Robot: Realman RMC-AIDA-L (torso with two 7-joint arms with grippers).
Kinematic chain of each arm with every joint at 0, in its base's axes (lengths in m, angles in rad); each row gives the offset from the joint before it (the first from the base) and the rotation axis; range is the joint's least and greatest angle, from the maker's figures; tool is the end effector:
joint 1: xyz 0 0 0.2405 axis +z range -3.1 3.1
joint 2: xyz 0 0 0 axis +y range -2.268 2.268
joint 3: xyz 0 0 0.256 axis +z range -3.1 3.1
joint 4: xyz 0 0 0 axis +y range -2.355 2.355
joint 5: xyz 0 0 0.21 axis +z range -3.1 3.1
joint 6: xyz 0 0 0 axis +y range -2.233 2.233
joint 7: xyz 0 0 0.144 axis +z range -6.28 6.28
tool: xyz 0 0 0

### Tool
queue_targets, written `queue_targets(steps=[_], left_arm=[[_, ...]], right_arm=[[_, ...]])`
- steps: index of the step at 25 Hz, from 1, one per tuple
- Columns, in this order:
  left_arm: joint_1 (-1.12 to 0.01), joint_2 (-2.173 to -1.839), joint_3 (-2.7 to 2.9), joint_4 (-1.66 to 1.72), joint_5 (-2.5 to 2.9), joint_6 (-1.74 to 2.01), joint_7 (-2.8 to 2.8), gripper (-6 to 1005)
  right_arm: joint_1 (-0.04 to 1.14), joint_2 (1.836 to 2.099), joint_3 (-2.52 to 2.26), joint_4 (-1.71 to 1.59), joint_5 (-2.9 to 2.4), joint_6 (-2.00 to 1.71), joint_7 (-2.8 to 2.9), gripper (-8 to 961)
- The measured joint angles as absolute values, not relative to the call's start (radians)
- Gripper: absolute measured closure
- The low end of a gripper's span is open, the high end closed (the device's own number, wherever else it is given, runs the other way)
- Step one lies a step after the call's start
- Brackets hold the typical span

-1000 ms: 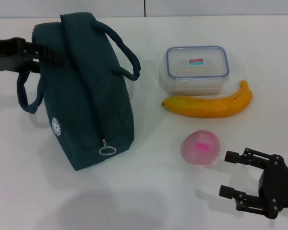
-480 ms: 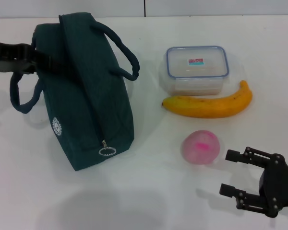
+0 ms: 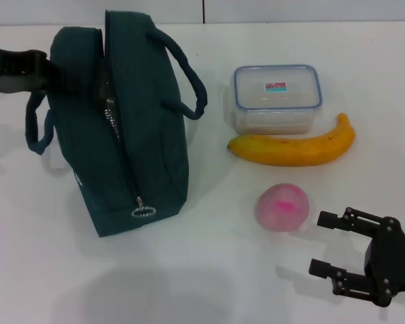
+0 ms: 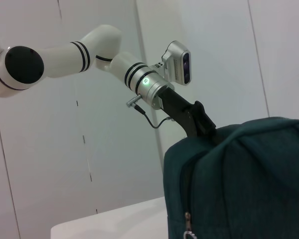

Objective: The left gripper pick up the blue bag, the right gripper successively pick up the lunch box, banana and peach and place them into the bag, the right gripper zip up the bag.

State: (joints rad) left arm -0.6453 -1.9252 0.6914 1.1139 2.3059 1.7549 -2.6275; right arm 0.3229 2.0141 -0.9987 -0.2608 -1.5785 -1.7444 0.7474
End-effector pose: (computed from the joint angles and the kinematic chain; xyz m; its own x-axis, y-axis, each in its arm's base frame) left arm -0.2283 0.3712 0.1200 0.3271 0.8897 0.3185 0.9450 -0.3103 -0.1037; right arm 0.2977 0.2220 -0.0310 0.7079 -0.1117 -0.6975 -0.2881 -0.9472 -0.1407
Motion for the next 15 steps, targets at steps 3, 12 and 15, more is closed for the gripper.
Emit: queue_targets(steps=[3, 12, 15], left_arm=[[-0.646, -1.925, 0.693, 1.112, 2.301, 1.762, -2.624, 883], [-0.642, -1.922, 0.691, 1.105, 2.202, 1.806, -2.620, 955], [-0.642, -1.922, 0.691, 1.093, 2.189, 1.809, -2.620, 957]], right_arm=[[0.323, 2.014, -0.999, -0.259, -1.577, -1.745, 0.748, 243], [0.321, 2.013, -0.997, -0.140, -1.323, -1.782, 0.843, 243], [0.322, 2.013, -0.997, -0.108, -1.212, -1.749, 1.006, 243]])
